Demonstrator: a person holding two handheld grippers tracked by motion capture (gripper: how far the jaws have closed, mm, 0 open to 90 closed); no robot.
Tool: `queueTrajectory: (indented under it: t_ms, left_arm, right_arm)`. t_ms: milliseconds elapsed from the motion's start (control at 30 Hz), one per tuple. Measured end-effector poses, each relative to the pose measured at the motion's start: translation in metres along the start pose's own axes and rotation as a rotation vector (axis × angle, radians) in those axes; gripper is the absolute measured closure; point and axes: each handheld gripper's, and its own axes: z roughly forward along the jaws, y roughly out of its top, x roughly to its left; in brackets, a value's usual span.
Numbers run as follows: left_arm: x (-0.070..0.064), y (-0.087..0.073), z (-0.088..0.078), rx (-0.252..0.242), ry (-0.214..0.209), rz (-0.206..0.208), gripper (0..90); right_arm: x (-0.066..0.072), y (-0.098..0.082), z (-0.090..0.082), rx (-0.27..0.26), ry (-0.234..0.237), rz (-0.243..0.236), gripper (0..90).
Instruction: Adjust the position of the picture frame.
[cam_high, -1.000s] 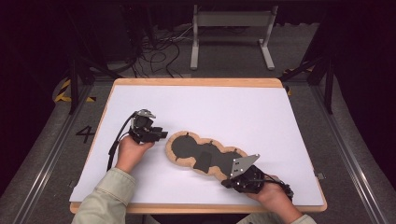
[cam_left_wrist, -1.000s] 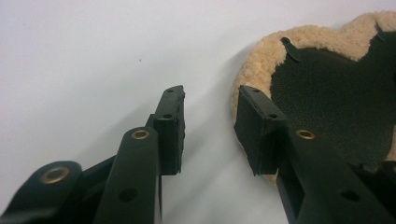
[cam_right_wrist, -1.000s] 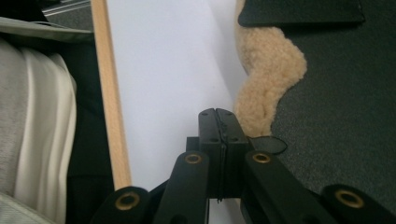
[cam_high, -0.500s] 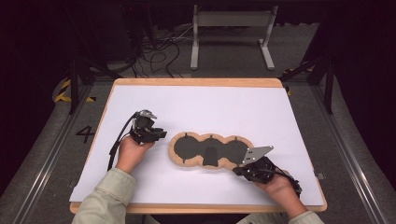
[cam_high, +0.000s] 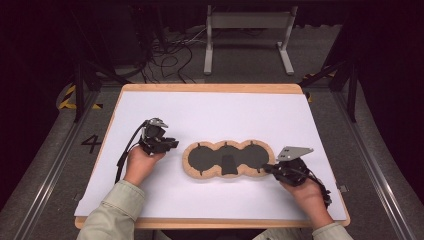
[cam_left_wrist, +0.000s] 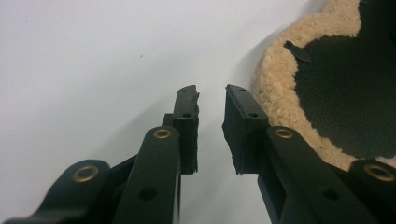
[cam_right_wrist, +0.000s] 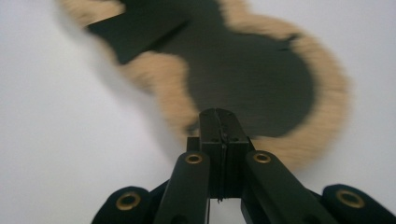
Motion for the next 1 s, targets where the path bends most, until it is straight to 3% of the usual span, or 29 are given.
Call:
queueTrajectory:
  t_ms: [100, 233, 400, 467, 500, 600, 900, 933, 967, 1000]
  left_arm:
    - [0.0, -0.003, -0.003, -0.004, 0.006, -0.002, 74.8]
    - [0.001, -0.01, -0.008, -0.005, 0.017, -0.01, 74.3]
    - [0.002, -0.018, -0.014, -0.008, 0.021, -0.026, 74.0]
    - [0.003, -0.021, -0.017, -0.008, 0.022, -0.031, 74.0]
    - [0.004, -0.022, -0.018, -0.006, 0.021, -0.038, 73.9]
    - [0.003, -0.024, -0.02, -0.011, 0.022, -0.04, 73.9]
    - [0.004, -0.026, -0.024, -0.026, 0.032, -0.047, 71.1]
    - [0.004, -0.026, -0.024, -0.03, 0.032, -0.049, 70.1]
    - [0.004, -0.026, -0.025, -0.031, 0.031, -0.047, 70.1]
    - [0.004, -0.026, -0.026, -0.036, 0.026, -0.044, 68.0]
  right_arm:
    - [-0.02, -0.004, -0.006, -0.005, -0.132, 0.079, 90.0]
    - [-0.038, -0.011, -0.001, 0.038, -0.206, 0.14, 90.0]
    - [-0.042, -0.01, 0.013, 0.091, -0.191, 0.152, 90.0]
    - [-0.04, -0.009, 0.017, 0.091, -0.174, 0.156, 90.0]
    - [-0.037, -0.005, 0.02, 0.1, -0.198, 0.151, 90.0]
    - [-0.036, -0.002, 0.023, 0.072, -0.166, 0.19, 90.0]
    - [-0.021, 0.014, 0.04, 0.05, -0.129, 0.134, 90.0]
    - [-0.023, 0.013, 0.038, 0.049, -0.101, 0.135, 90.0]
    - [-0.023, 0.013, 0.038, 0.049, -0.101, 0.135, 90.0]
    - [-0.019, 0.016, 0.034, 0.064, -0.141, 0.088, 90.0]
